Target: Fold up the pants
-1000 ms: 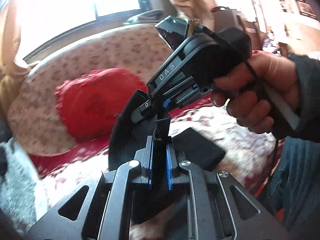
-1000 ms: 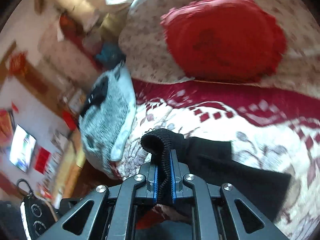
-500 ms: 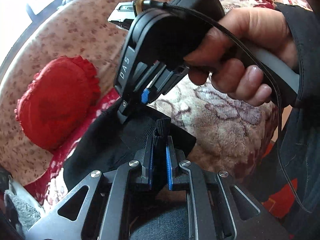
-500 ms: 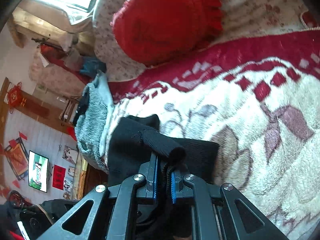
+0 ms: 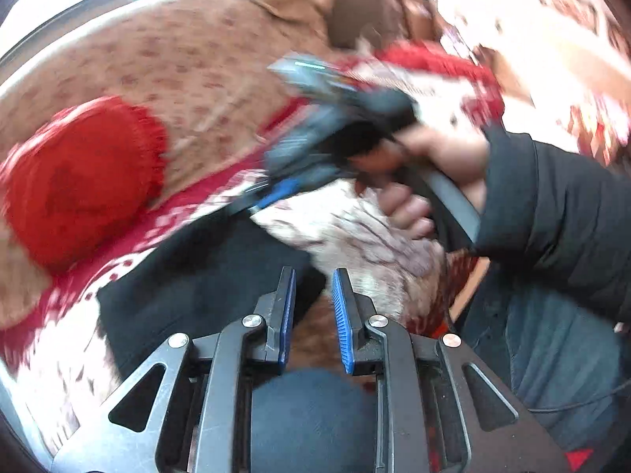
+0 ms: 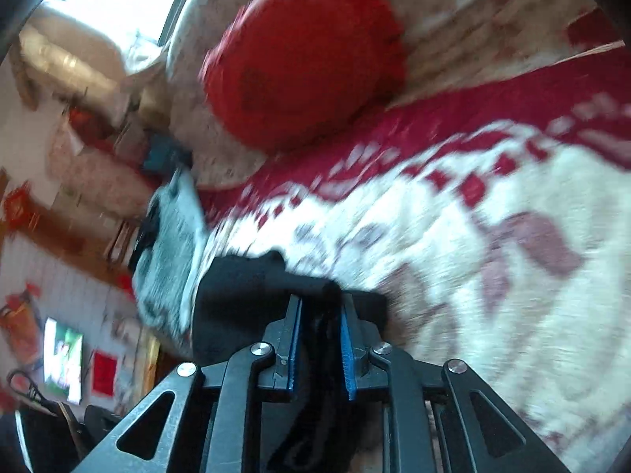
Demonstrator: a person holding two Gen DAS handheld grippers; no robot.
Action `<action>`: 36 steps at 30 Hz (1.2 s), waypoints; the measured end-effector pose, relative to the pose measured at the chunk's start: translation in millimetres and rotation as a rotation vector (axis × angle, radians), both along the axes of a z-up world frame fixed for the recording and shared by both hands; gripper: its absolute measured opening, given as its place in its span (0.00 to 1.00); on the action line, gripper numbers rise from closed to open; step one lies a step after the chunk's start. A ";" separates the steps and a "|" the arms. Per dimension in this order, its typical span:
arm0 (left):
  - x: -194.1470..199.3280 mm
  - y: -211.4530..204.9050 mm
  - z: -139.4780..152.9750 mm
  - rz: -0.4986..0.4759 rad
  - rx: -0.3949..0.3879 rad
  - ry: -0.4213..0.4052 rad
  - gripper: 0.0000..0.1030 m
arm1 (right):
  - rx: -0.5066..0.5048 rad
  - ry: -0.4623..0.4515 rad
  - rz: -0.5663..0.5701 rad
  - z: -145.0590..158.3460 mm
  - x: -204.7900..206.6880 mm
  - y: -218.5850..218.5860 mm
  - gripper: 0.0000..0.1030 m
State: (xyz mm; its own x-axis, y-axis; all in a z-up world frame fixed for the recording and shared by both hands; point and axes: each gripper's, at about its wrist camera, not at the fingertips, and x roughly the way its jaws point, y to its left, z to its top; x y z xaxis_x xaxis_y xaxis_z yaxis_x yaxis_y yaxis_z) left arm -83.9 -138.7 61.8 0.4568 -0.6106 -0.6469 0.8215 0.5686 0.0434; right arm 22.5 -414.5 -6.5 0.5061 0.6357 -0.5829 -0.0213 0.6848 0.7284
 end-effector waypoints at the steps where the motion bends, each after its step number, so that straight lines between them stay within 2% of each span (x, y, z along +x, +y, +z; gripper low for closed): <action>1: 2.6 15.0 3.7 0.042 -0.032 0.000 0.18 | -0.030 -0.018 -0.053 6.7 -8.4 -7.2 0.16; 2: 8.0 36.6 6.4 0.103 -0.077 0.007 0.18 | -0.066 -0.059 -0.091 17.9 -20.0 -11.4 0.16; 4: 19.6 77.9 4.5 0.202 -0.162 0.064 0.18 | -0.113 -0.153 -0.072 37.8 -37.7 -4.5 0.17; 6: 34.2 114.6 -9.4 0.269 -0.230 0.165 0.18 | -0.173 -0.269 0.020 60.6 -61.9 20.8 0.17; 9: 47.0 139.4 -34.6 0.309 -0.266 0.262 0.12 | -0.289 -0.369 0.156 73.6 -93.3 71.2 0.16; 12: 48.8 140.0 -46.0 0.317 -0.272 0.283 0.12 | -0.434 -0.377 0.251 66.2 -108.0 115.1 0.16; 14: 51.6 136.5 -49.5 0.316 -0.269 0.296 0.11 | -0.480 -0.361 0.273 57.7 -108.6 130.1 0.15; 16: 59.9 131.6 -56.0 0.315 -0.256 0.320 0.09 | -0.542 -0.325 0.259 46.4 -104.1 134.9 0.14; 18: 68.4 125.0 -67.2 0.301 -0.232 0.348 0.09 | -0.639 -0.243 0.216 28.0 -96.8 130.4 0.13; 19: 71.0 120.3 -72.3 0.301 -0.212 0.354 0.09 | -0.651 -0.216 0.207 19.9 -93.5 126.4 0.07; 22: 81.9 110.9 -81.5 0.322 -0.176 0.357 0.10 | -0.579 -0.220 0.193 12.2 -93.9 113.1 0.06; 25: 80.9 103.7 -81.6 0.327 -0.122 0.314 0.10 | -0.560 -0.235 0.193 7.3 -97.9 109.6 0.06; 28: 78.6 102.5 -78.6 0.333 -0.107 0.298 0.09 | -0.538 -0.233 0.190 6.4 -100.2 106.0 0.06; 32: 84.6 115.0 -41.6 0.289 -0.243 0.247 0.09 | -0.547 -0.240 0.182 9.7 -99.0 110.8 0.06; 34: 102.7 114.2 -26.8 0.304 -0.272 0.247 0.09 | -0.551 -0.243 0.181 10.2 -99.4 111.9 0.06; 36: 130.4 103.3 -22.2 0.317 -0.257 0.277 0.09 | -0.545 -0.241 0.179 10.3 -99.1 112.0 0.06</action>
